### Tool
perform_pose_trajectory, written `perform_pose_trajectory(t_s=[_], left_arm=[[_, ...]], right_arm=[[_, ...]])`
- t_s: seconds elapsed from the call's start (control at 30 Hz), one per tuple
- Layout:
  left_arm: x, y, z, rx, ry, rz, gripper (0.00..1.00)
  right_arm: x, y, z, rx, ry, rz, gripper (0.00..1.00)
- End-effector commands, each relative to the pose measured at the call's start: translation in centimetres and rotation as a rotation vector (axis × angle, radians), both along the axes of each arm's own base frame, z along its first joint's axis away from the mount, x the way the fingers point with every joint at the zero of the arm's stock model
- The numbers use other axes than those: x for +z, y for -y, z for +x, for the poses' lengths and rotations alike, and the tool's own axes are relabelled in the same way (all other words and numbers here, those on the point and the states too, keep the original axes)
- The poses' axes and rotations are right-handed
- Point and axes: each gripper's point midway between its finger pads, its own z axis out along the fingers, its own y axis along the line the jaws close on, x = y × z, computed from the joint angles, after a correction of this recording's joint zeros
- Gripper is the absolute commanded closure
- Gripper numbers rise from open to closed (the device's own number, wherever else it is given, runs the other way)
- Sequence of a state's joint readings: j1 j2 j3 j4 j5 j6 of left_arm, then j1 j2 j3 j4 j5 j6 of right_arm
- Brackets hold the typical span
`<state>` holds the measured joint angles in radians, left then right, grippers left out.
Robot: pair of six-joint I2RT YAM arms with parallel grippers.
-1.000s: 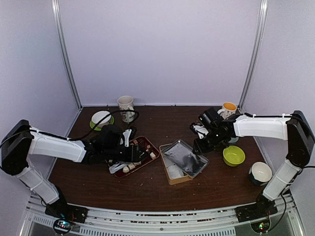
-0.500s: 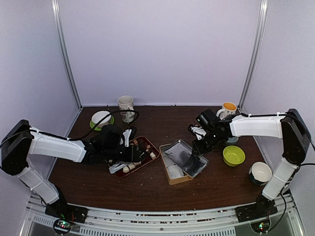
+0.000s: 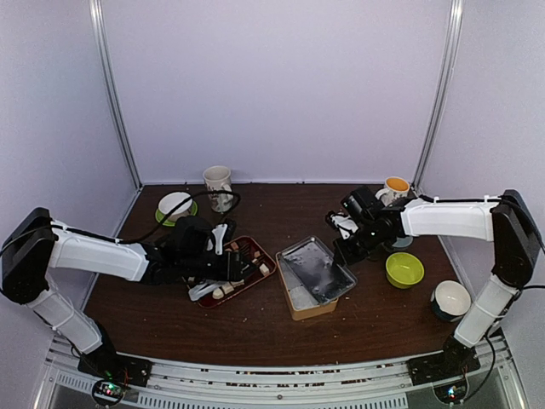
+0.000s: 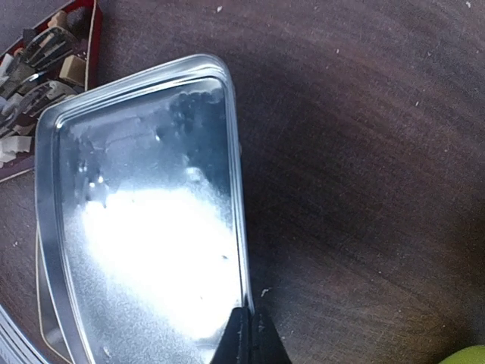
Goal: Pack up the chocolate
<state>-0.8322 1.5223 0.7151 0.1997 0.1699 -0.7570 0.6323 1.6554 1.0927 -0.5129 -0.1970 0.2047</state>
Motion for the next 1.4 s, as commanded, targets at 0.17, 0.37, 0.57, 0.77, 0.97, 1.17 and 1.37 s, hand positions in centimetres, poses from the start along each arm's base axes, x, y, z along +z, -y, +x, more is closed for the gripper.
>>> perform_pose_trajectory(t_s=[0.17, 0.37, 0.57, 0.77, 0.97, 1.17, 1.37], left_arm=[[2.4, -1.8, 1.0, 0.063, 0.101, 0.052, 0.46], [2.8, -4.5, 1.6, 0.079, 0.146, 0.225, 0.44], [3.3, -7.9, 3.4, 0.103, 0.128, 0.33, 0.39], [3.4, -9.8, 4.2, 0.086, 0.105, 0.356, 0.33], [2.6, -9.4, 2.9, -0.03, 0.087, 0.379, 0.2], [1.7, -9.2, 2.3, -0.125, 0.104, 0.43, 0.18], [1.0, -9.3, 3.1, -0.15, 0.157, 0.516, 0.06]], right_arm=[[5.3, 3.7, 2.9, -0.146, 0.202, 0.051, 1.0], [6.3, 8.8, 4.8, -0.314, 0.277, -0.008, 1.0], [3.6, 10.4, 7.1, -0.361, 0.185, 0.012, 1.0], [1.5, 10.1, 8.9, -0.369, 0.124, 0.01, 0.99], [0.8, 10.6, 9.4, -0.392, 0.13, -0.023, 0.81], [3.9, 10.9, 9.4, -0.387, 0.223, 0.001, 0.71], [9.3, 11.8, 8.8, -0.419, 0.391, 0.11, 0.41]])
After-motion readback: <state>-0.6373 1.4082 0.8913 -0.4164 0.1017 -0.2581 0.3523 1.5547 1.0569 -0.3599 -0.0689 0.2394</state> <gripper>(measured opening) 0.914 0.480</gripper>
